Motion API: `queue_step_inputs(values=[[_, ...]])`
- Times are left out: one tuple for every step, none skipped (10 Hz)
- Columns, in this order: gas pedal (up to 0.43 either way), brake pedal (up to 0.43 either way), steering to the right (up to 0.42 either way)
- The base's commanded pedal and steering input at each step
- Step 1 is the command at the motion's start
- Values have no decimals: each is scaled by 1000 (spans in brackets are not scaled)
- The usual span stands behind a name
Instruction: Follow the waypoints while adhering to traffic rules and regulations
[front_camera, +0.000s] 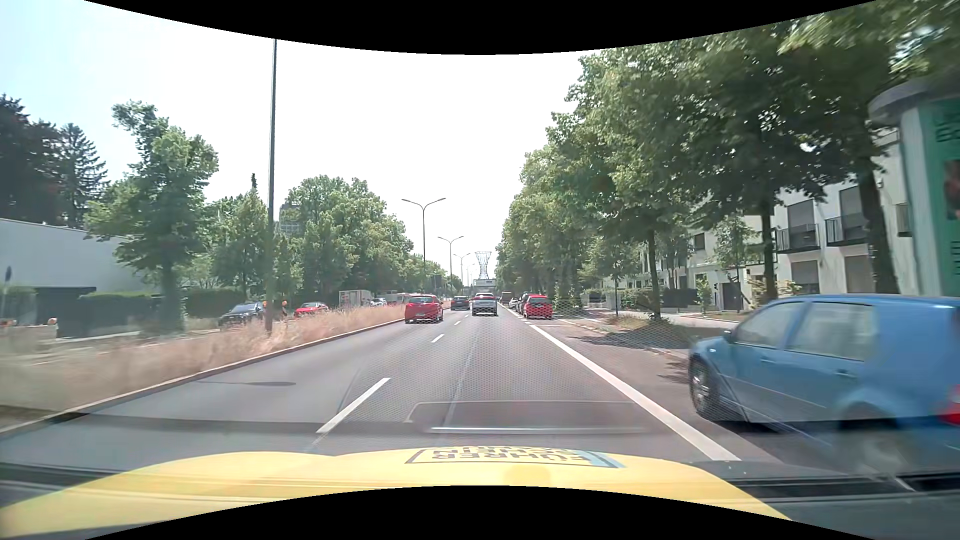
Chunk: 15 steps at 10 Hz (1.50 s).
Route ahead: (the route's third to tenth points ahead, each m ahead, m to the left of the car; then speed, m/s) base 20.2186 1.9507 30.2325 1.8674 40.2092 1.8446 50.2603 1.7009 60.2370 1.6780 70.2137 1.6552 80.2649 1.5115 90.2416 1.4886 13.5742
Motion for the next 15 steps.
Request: queue_step_inputs(values=[[67,0,0],[67,0,0],[67,0,0],[67,0,0],[67,0,0],[67,0,-1],[67,0,-1],[67,0,-2],[67,0,-2],[67,0,-2],[67,0,-2],[67,0,-2],[67,0,-2],[67,0,-2],[67,0,-2]])
